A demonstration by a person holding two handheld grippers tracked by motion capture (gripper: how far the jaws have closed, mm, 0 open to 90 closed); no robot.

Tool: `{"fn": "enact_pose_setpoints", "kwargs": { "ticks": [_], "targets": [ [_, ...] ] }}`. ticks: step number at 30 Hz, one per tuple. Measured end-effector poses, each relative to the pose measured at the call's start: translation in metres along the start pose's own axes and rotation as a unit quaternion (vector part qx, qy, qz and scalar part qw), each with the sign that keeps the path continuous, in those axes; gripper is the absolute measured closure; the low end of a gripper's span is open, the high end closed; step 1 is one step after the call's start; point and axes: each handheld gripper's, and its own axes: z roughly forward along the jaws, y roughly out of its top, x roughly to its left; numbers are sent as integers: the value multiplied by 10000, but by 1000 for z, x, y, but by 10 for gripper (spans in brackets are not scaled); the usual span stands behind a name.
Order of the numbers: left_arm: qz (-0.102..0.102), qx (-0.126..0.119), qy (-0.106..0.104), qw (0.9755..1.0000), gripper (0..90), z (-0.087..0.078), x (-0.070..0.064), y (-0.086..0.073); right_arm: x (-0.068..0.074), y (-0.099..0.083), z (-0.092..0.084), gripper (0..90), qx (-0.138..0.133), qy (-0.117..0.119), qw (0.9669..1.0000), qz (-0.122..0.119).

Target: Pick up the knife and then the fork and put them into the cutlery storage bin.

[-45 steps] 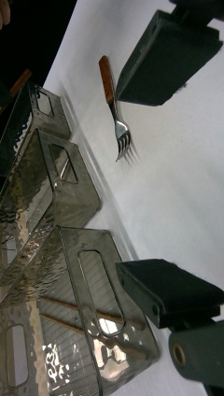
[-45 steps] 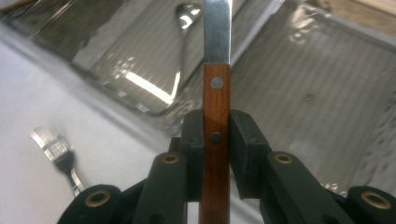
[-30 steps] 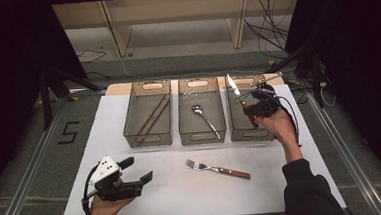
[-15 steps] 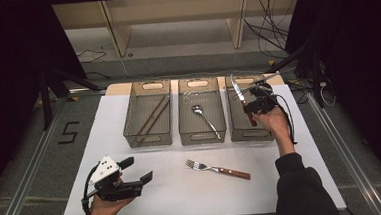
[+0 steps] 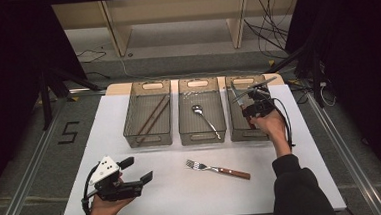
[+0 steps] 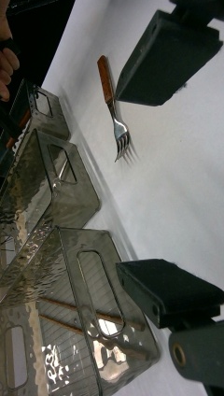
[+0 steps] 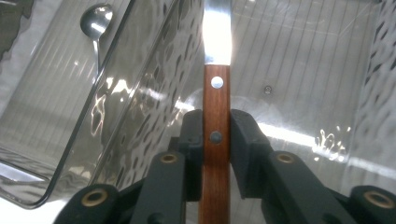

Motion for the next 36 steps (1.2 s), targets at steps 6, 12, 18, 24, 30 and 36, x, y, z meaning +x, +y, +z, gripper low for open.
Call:
{"fn": "enact_pose_setpoints", "kwargs": {
  "ticks": [6,12,18,24,30,36],
  "targets": [
    [-8,-3,-2,10000,146,0,0,0,2,3,-8,488,-247,277,9993,49],
    [-1,-19,8,10000,146,0,0,0,13,0,-21,421,-457,435,9977,-259],
    [7,-14,3,10000,146,1,0,0,27,-5,-39,364,-763,637,9930,-646],
    [13,-18,8,10000,146,1,0,0,44,-15,-53,321,-864,872,9875,-985],
    [13,-22,8,10000,146,1,0,0,60,-27,-62,302,-949,1142,9805,-1285],
    [6,-16,16,10000,146,0,0,0,74,-41,-67,292,-920,1348,9738,-1584]
  ]
}}
